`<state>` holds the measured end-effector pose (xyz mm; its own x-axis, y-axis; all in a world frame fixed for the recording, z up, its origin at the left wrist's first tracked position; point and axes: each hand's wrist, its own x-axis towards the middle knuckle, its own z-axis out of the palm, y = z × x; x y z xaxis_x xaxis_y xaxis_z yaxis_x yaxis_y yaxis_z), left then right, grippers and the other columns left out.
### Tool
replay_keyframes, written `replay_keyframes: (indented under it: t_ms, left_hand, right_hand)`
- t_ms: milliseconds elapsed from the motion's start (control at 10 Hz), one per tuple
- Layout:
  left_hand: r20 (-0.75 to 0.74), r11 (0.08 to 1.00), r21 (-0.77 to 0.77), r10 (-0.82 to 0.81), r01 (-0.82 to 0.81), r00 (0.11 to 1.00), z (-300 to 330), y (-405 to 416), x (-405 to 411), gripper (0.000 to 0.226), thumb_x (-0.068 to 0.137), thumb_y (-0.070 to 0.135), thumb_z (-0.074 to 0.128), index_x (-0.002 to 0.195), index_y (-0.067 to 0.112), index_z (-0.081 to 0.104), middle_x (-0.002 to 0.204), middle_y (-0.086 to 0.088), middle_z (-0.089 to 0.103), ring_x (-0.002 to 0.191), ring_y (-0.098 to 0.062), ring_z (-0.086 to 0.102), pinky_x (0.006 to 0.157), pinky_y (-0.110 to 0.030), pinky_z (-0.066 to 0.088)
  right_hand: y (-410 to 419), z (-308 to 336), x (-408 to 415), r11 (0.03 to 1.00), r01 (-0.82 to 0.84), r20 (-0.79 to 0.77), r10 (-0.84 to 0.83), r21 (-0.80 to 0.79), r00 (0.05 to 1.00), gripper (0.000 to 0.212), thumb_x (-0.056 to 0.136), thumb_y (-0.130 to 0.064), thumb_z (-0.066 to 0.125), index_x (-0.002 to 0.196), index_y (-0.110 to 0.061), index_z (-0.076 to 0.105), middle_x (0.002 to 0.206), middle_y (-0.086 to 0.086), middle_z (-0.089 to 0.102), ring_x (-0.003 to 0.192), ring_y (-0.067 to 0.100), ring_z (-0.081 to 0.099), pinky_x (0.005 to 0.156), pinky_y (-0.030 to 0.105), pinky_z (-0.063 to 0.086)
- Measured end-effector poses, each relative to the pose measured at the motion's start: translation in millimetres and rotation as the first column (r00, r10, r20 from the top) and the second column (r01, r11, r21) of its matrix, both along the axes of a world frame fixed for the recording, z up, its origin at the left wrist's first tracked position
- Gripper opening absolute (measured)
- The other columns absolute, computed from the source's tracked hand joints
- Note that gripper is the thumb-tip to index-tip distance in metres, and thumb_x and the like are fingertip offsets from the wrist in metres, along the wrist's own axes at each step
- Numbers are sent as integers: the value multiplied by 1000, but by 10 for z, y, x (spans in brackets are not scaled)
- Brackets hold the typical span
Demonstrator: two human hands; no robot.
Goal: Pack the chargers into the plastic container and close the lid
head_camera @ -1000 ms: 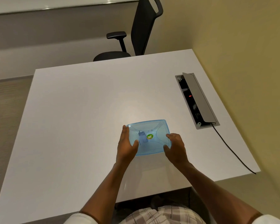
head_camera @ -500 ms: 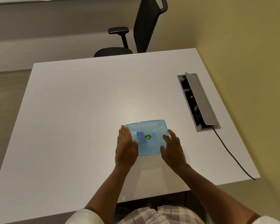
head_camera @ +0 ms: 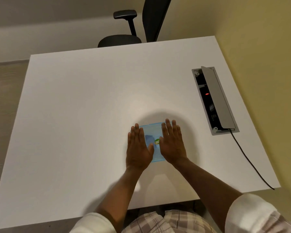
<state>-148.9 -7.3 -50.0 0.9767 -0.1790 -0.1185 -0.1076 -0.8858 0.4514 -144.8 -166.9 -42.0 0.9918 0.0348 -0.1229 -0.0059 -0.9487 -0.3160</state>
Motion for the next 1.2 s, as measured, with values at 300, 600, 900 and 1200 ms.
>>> replay_keyframes:
  t_ms: [300,600,900,1200]
  left_hand:
    - [-11,995,97,-26,27,1000,-170,24,79,86,95,61,22,157,12,-12,168,-5,-15,156,-23,-14,125,-41,-1]
    - [18,998,52,-24,23,1000,-160,16,131,86,96,61,27,158,9,-1,169,-6,-6,157,-25,-6,126,-40,4]
    - [-5,990,136,-35,35,999,-215,18,135,88,95,61,27,158,12,-10,168,-6,-14,156,-24,-12,126,-42,3]
    - [11,997,64,-52,51,999,2,66,124,86,95,58,38,158,12,3,169,-9,5,156,-27,5,126,-41,15]
  right_hand:
    - [-11,-136,30,1000,5,-17,-6,-27,1000,67,98,-38,25,155,-7,12,165,14,5,152,33,-1,123,50,10]
    - [-2,-202,88,999,30,5,-30,-33,1000,70,98,-41,26,156,-7,9,165,14,4,152,32,-2,124,48,7]
    - [4,-207,76,997,19,16,-18,-68,1000,70,97,-40,29,155,-6,11,165,15,6,152,34,1,124,48,7]
    - [34,-10,47,1000,17,15,-17,-11,1000,67,100,-30,44,154,-3,15,163,18,8,151,37,5,123,47,5]
